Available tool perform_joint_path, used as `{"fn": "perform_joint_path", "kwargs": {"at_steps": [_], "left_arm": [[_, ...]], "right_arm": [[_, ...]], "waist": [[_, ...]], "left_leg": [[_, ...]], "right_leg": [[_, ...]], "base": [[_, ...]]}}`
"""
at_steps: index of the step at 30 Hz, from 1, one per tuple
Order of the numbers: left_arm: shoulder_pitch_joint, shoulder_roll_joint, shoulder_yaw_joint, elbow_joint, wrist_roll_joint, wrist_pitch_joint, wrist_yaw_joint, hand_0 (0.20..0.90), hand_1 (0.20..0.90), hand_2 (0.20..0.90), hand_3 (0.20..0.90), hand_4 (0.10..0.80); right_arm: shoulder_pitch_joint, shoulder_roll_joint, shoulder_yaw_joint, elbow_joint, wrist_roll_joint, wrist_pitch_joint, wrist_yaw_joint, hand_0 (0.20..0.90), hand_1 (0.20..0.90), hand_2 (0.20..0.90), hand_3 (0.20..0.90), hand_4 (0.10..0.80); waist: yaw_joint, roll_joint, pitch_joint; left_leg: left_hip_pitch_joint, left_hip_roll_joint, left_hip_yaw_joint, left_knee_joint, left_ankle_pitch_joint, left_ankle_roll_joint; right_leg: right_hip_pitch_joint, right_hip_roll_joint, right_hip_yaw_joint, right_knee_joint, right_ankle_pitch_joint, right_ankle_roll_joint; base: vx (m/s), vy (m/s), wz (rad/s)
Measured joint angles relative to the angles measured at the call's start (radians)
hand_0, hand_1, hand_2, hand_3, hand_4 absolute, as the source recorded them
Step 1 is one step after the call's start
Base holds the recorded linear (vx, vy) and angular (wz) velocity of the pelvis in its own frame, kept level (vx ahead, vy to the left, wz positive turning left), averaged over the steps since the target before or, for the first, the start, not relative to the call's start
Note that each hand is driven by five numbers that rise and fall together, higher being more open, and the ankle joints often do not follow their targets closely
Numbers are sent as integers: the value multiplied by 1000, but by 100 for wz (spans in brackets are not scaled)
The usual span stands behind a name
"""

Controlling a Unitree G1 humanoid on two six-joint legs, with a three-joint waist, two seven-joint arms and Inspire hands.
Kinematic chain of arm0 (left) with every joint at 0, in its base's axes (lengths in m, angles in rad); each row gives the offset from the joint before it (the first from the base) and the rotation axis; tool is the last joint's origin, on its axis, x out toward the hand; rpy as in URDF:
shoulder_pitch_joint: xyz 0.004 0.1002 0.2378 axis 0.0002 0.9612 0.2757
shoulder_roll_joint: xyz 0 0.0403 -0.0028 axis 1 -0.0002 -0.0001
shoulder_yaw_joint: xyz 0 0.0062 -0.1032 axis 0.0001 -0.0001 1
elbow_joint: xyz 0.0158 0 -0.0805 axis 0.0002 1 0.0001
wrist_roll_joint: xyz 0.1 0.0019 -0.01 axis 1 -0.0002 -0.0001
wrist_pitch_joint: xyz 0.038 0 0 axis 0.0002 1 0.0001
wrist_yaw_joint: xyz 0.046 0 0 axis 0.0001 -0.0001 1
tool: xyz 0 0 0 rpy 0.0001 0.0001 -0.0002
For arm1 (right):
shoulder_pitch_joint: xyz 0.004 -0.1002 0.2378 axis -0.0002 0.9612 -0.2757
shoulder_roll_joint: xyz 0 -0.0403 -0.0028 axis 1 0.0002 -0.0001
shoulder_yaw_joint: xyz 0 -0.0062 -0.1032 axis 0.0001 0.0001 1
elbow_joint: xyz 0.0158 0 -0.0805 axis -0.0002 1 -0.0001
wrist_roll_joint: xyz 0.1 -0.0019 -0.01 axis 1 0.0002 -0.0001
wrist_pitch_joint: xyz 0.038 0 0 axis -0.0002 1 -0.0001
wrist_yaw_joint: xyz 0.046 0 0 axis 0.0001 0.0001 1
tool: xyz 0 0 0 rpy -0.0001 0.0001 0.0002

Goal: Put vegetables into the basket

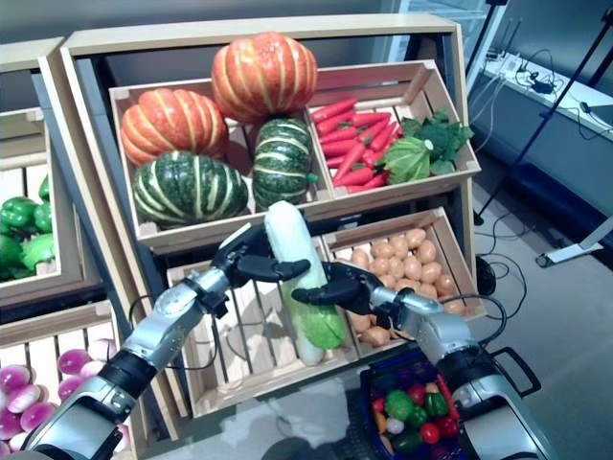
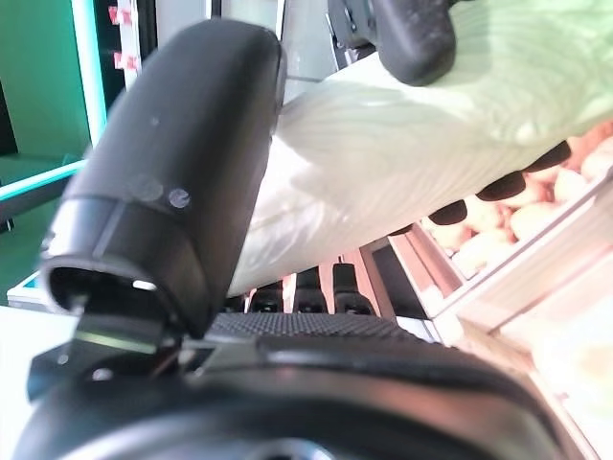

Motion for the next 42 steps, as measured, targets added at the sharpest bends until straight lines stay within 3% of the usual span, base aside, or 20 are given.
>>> {"fn": "perform_joint_path", "kwargs": {"at_steps": [8,13,16,23,27,30,31,37,42], "left_arm": [[7,0,5,1,11,-1,-7,900,900,900,900,800],[76,17,201,70,-105,47,28,900,900,900,900,800],[120,20,273,96,-193,89,41,900,900,900,900,800],[145,-46,264,96,-290,223,26,900,900,900,900,800],[150,-56,264,95,-301,230,22,900,900,900,900,800],[150,-53,264,93,-194,180,44,900,900,900,900,800],[150,-36,260,89,-74,126,84,900,900,900,900,800],[150,154,224,52,418,-69,279,900,900,900,900,800],[150,272,156,52,690,-143,423,900,900,900,900,800]], "right_arm": [[68,0,-47,-22,1,-30,-44,300,300,300,300,400],[150,-40,-291,5,11,-122,-172,300,300,300,300,400],[156,-63,-365,27,11,-171,-227,300,300,300,300,400],[157,-47,-358,25,11,-205,-257,300,300,300,300,400],[167,-11,-358,18,13,-234,-269,300,300,300,300,400],[188,-8,-358,16,13,-235,-281,300,300,300,300,400],[203,-8,-358,16,13,-235,-296,300,300,300,300,400],[301,-2,-377,43,29,-240,-358,300,300,300,300,400],[367,14,-455,152,52,-243,-425,300,300,300,300,400]], "waist": [[-15,-3,22],[-26,-1,31],[-36,-1,31],[-31,-2,30],[-31,-3,29],[-31,-6,27],[-31,-8,25],[-34,-21,10],[-40,-25,-5]], "left_leg": [[15,-1,25,-1,-1,0],[19,-1,31,-1,-2,1],[22,-1,37,-1,-2,1],[34,-1,50,-1,-2,2],[39,-1,51,-1,-2,2],[40,-1,51,-1,-2,2],[40,-1,51,-1,-2,2],[38,-1,62,-1,-2,2],[37,-2,78,-1,-2,2]], "right_leg": [[0,0,22,0,5,0],[-2,1,30,0,8,0],[-3,1,34,0,10,0],[-4,3,50,0,22,-2],[-4,4,57,0,26,-3],[-4,4,59,0,28,-4],[-5,4,60,0,28,-4],[-15,5,75,0,29,-4],[-24,5,81,4,30,-4]], "base": [[3,-2,-7],[4,-6,-5],[-4,-18,-5],[-6,-17,-7],[4,-7,-5],[0,0,0],[0,0,0],[-3,-15,-5],[-2,-37,-6]]}}
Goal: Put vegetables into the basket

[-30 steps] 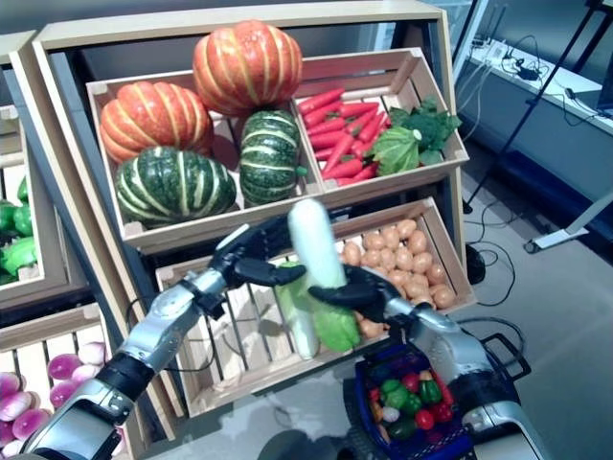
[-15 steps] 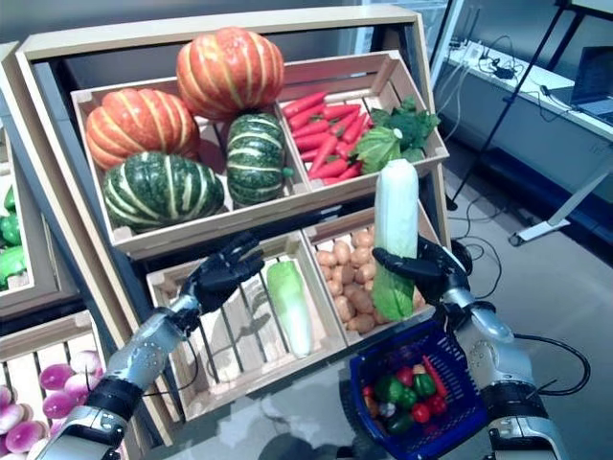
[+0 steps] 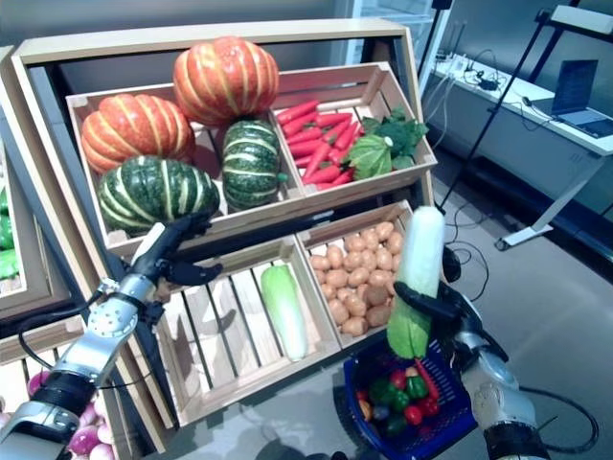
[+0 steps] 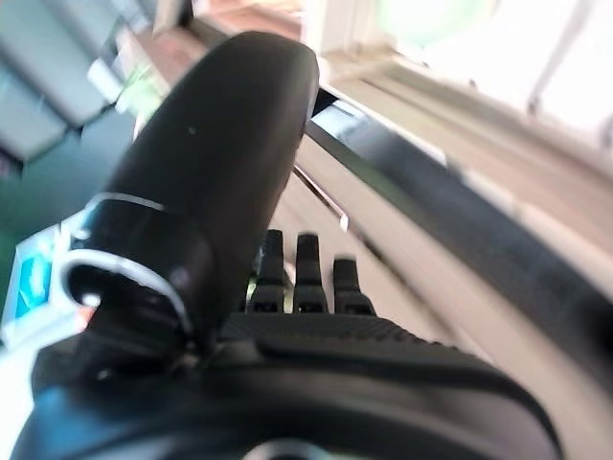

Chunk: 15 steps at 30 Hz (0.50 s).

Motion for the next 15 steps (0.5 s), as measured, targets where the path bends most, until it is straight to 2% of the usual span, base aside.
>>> {"fn": "perform_joint_path", "kwargs": {"at_steps": [5,8,10,12,15], "left_arm": [[0,36,-85,0,125,-35,71,900,900,900,900,800],[-25,59,-138,6,211,-35,117,900,900,900,900,800],[-77,89,-201,15,269,-41,144,900,900,900,900,800],[-192,142,-292,37,322,-72,182,900,900,900,900,800],[-316,157,-327,51,368,-81,230,900,900,900,900,800]], "right_arm": [[40,-1,-69,93,2,0,-82,300,300,300,300,400],[39,-1,-69,155,3,0,-110,300,300,300,300,400],[33,-2,-67,184,5,0,-128,300,300,300,300,400],[-16,-8,-64,217,16,0,-150,300,300,300,300,400],[-104,-15,-60,238,42,-7,-178,300,300,300,300,400]], "waist": [[-17,2,-1],[-28,2,-1],[-30,3,2],[-30,2,62],[-40,13,159]], "left_leg": [[-9,0,19,0,-1,1],[-45,0,30,16,-2,3],[-90,0,31,46,-5,8],[-172,1,31,136,-23,18],[-279,14,23,295,-76,31]], "right_leg": [[-31,2,21,19,1,0],[-77,1,30,45,3,-1],[-130,-2,29,77,2,-4],[-210,-13,16,148,2,-12],[-291,-28,16,235,-4,-21]], "base": [[-41,-45,-11],[-206,-49,-14],[-281,-38,-11],[-288,-22,-10],[-247,8,-2]]}}
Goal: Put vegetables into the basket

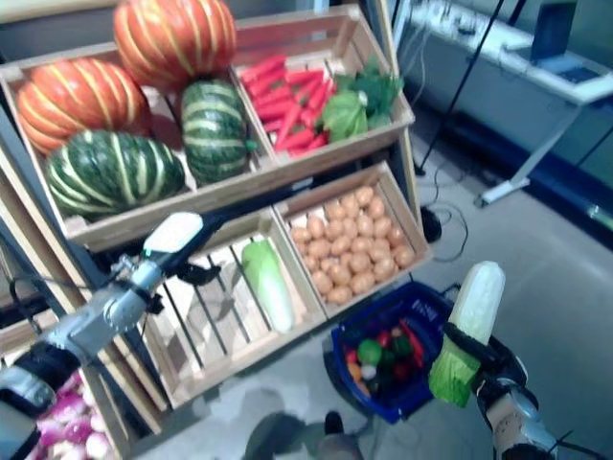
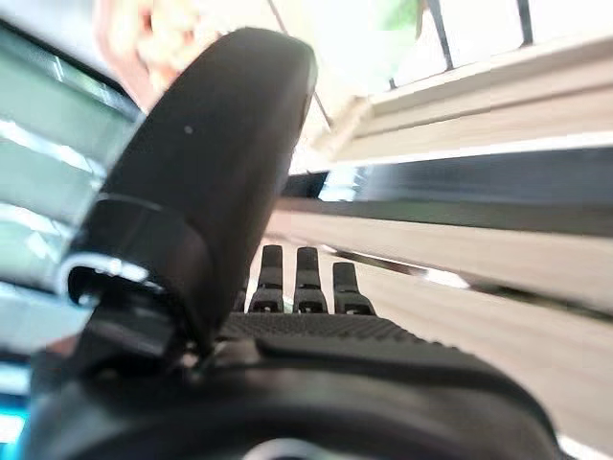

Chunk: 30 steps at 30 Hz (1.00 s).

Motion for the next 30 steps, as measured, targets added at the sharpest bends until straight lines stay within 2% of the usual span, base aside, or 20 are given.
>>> {"fn": "perform_joint_path", "kwargs": {"at_steps": [3,5,8,10,11,19,26,30], "left_arm": [[-148,10,-88,6,62,-1,53,900,900,900,900,800],[-219,29,-153,-4,101,-1,72,900,900,900,900,800],[-337,55,-251,-12,142,11,74,900,900,900,900,800],[-393,60,-304,-16,142,23,75,900,900,900,900,800],[-409,65,-318,-18,142,27,74,900,900,900,900,800],[-485,90,-383,-12,140,51,74,900,900,900,900,800],[-506,97,-383,-11,141,51,122,900,900,900,900,800],[-518,113,-383,-13,155,51,168,900,900,900,900,800]], "right_arm": [[-118,-15,12,71,8,-4,-2,300,300,300,300,400],[-159,-34,49,94,33,-8,-1,300,300,300,300,400],[-263,-46,54,190,35,-17,0,300,300,300,300,400],[-286,-69,82,215,37,-24,6,300,300,300,300,400],[-301,-76,88,229,37,-24,15,300,300,300,300,400],[-461,-128,138,350,40,-23,29,300,300,300,300,400],[-576,-150,164,382,41,-4,30,300,300,300,300,400],[-590,-150,182,383,42,13,32,300,300,300,300,400]], "waist": [[-6,26,79],[-12,30,101],[-8,26,145],[-6,24,167],[-5,25,178],[12,39,207],[43,65,223],[55,71,226]], "left_leg": [[-133,33,-25,201,-86,14],[-197,45,-26,288,-113,25],[-274,52,-31,398,-155,43],[-323,53,-47,475,-183,48],[-343,55,-63,512,-203,45],[-522,65,-141,778,-300,37],[-638,77,-186,971,-377,22],[-707,79,-210,1047,-396,17]], "right_leg": [[-101,-6,2,124,-35,-11],[-167,-17,4,196,-51,-9],[-246,-41,-3,283,-61,-4],[-300,-62,-13,374,-87,-12],[-321,-67,-14,408,-109,-8],[-522,-116,-1,748,-253,-32],[-649,-133,32,965,-347,-36],[-713,-148,37,1057,-384,-42]], "base": [[-183,31,-2],[-171,44,-9],[-76,35,-13],[-42,23,-1],[-97,-2,-1],[-55,5,11],[-21,7,5],[-22,-40,12]]}}
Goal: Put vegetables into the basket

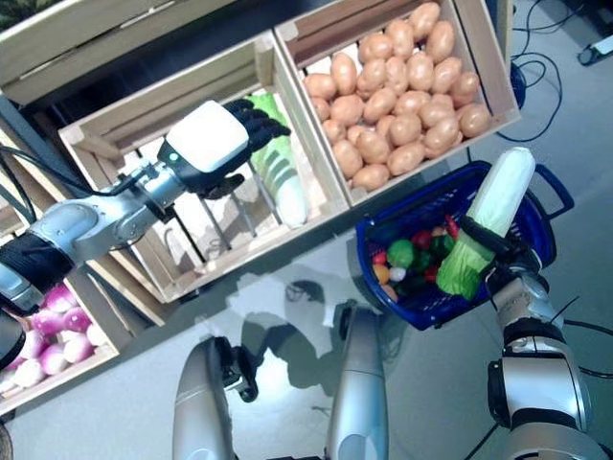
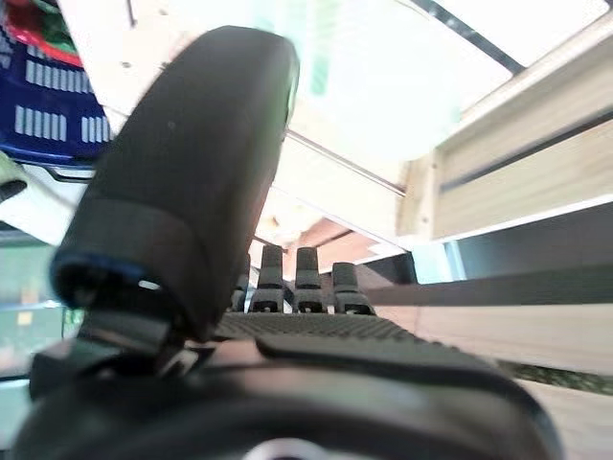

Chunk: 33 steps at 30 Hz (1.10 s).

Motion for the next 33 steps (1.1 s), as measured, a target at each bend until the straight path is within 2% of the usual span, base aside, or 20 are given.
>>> {"fn": "perform_joint_path", "kwargs": {"at_steps": [2,3,4,8,17,23,26,33], "left_arm": [[-9,10,0,0,8,2,17,900,900,900,900,800],[-13,11,0,-1,14,3,28,900,900,900,900,800],[-16,12,0,-2,20,3,38,900,900,900,900,800],[-19,21,0,-4,33,-5,73,900,900,900,900,800],[-32,34,-10,-39,110,-15,119,900,900,900,900,800],[-186,62,-160,-80,146,-32,85,900,900,900,900,800],[-266,61,-241,-99,146,-31,42,900,900,900,900,800],[-357,47,-370,-104,146,-27,-66,900,900,900,900,800]], "right_arm": [[-15,0,20,13,0,17,2,300,300,300,300,400],[-23,0,21,20,0,27,2,686,686,686,686,657],[-28,0,26,20,1,41,2,900,900,900,900,800],[-54,1,40,30,43,94,-10,900,900,900,900,800],[-61,6,10,104,166,185,-139,900,900,900,900,800],[-47,6,-25,116,230,197,-172,900,900,900,900,800],[-44,5,-33,116,271,196,-176,900,900,900,900,800],[-40,3,-61,105,314,172,-164,900,900,900,900,800]], "waist": [[2,3,3],[10,6,5],[12,7,5],[18,7,5],[16,7,5],[9,7,5],[2,7,4],[-19,1,1]], "left_leg": [[-37,5,-19,54,-19,-7],[-54,4,-30,77,-25,-10],[-72,7,-37,96,-30,-11],[-134,20,-62,155,-44,-13],[-202,18,-86,204,-49,-11],[-245,22,-88,233,-52,-6],[-272,31,-84,258,-60,7],[-295,46,-78,288,-77,17]], "right_leg": [[-35,-4,3,58,-24,-7],[-50,-5,4,83,-31,-6],[-67,-5,5,103,-40,-11],[-122,-6,6,161,-57,-16],[-171,-20,1,211,-71,-23],[-203,-29,4,230,-73,-18],[-223,-32,7,246,-75,-14],[-250,-27,22,263,-77,-8]], "base": [[-3,-54,10],[12,-64,5],[9,-54,5],[15,-50,2],[28,-31,6],[7,0,5],[6,11,3],[13,3,-4]]}}
